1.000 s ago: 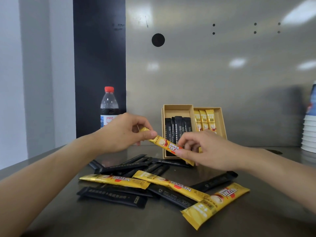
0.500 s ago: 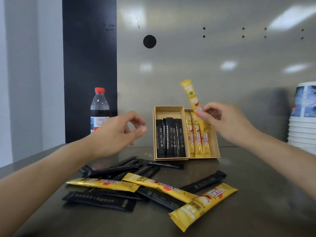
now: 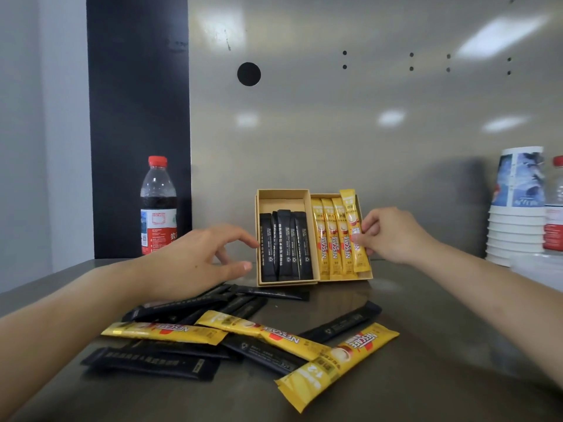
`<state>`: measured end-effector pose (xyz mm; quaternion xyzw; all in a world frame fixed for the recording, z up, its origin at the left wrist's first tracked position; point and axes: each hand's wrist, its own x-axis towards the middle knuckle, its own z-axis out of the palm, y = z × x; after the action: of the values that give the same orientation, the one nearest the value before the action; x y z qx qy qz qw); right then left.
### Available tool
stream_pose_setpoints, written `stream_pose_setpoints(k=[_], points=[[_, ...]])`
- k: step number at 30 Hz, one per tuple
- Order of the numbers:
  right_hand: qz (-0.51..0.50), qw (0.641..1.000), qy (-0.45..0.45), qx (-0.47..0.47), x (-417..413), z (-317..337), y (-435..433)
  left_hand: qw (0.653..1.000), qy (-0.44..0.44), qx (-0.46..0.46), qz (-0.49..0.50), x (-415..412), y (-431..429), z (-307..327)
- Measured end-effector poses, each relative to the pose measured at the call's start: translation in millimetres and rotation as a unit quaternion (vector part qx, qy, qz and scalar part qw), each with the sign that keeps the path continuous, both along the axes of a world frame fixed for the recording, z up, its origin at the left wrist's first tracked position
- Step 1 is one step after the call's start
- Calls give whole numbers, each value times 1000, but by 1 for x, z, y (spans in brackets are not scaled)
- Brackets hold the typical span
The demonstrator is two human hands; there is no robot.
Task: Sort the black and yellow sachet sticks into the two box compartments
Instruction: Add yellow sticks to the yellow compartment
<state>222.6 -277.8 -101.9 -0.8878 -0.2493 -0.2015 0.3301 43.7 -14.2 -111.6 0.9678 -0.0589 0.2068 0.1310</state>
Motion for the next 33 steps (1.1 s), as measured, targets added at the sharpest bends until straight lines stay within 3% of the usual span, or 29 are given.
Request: stream_pose_setpoints(k=[17, 33], points=[[-21, 1000, -9, -13, -2, -3, 1, 999, 26, -4, 24, -1, -5, -1], [-33, 996, -71, -42, 7, -8, 3, 999, 34, 11, 12, 2, -5, -5]])
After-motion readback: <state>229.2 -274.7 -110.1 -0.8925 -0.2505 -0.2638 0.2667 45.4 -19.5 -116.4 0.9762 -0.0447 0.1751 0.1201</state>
